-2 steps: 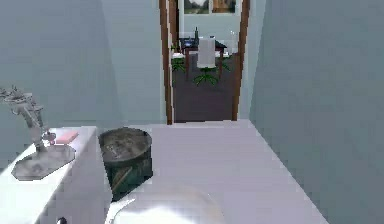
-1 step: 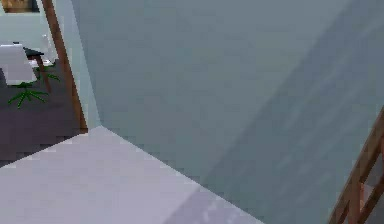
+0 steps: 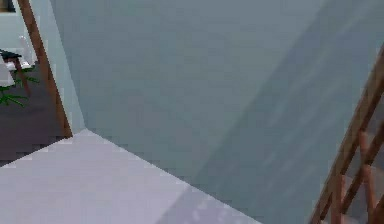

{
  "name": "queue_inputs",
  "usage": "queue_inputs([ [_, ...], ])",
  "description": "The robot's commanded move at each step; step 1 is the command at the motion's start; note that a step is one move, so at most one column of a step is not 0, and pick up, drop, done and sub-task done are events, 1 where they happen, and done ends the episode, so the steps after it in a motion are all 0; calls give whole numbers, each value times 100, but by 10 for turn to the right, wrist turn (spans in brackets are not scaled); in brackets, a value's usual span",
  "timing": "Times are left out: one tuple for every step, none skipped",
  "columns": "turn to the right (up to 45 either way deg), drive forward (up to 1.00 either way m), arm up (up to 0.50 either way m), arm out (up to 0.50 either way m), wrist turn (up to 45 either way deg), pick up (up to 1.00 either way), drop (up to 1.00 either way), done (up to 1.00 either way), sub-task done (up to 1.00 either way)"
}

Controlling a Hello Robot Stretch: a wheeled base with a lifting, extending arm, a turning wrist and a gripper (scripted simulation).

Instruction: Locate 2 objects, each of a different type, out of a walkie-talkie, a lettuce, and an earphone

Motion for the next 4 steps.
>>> queue_inputs([
  [0,80,0,0,0,0,0,0,0],
  [-450,0,0,0,0,0,0,0,0],
  [-60,0,0,0,0,0,0,0,0],
  [0,45,0,0,0,0,0,0,0],
])
